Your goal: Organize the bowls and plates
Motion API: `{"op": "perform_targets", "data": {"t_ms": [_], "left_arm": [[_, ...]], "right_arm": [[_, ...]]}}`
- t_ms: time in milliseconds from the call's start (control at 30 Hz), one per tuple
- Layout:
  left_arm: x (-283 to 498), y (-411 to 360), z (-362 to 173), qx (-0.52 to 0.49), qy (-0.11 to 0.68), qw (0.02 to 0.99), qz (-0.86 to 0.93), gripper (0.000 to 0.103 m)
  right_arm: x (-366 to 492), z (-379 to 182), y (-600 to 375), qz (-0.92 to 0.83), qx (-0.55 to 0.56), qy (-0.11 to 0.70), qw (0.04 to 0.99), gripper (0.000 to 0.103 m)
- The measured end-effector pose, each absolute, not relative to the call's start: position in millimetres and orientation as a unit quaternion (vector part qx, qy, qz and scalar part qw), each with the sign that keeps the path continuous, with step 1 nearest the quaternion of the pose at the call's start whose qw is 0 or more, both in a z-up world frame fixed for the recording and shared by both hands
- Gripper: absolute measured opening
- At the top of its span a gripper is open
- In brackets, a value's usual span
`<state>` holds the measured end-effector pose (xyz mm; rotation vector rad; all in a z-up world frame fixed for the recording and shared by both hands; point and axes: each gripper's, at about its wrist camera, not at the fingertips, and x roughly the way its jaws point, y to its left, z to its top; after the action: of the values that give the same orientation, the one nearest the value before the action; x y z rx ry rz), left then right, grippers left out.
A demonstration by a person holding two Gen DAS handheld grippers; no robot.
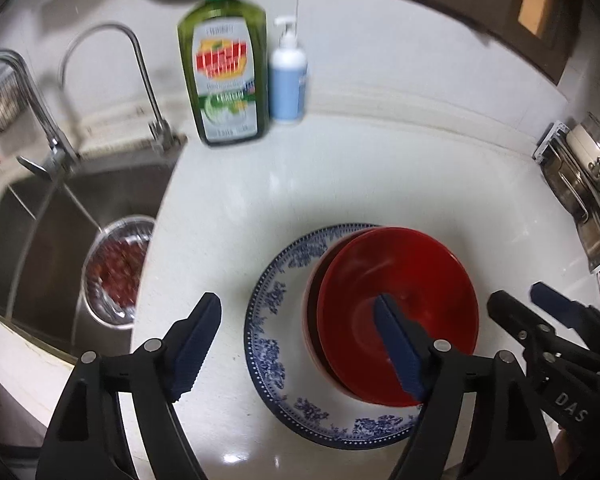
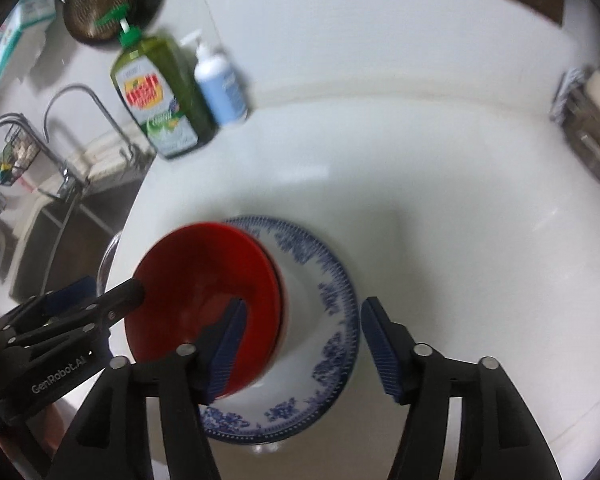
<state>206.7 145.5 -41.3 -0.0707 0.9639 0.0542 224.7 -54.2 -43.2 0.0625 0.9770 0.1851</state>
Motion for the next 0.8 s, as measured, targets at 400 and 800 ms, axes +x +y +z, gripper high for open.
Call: {"op": "perform_targets", "data": {"t_ms": [400,800], "left_arm": [[132.8,117.2,-23.1,-0.008,0.369,0.927,0.072,0.091],[17.3,82.6,-12.5,-0.002,0.289,0.952,0.102,0.103]], "right_arm": [[155.3,-19.4,-82.9,0.082,0.019,0.361,0.929,0.074],[51.7,-3.6,-113.8,0.072,0.008,0.292,0.954,0.089]]}}
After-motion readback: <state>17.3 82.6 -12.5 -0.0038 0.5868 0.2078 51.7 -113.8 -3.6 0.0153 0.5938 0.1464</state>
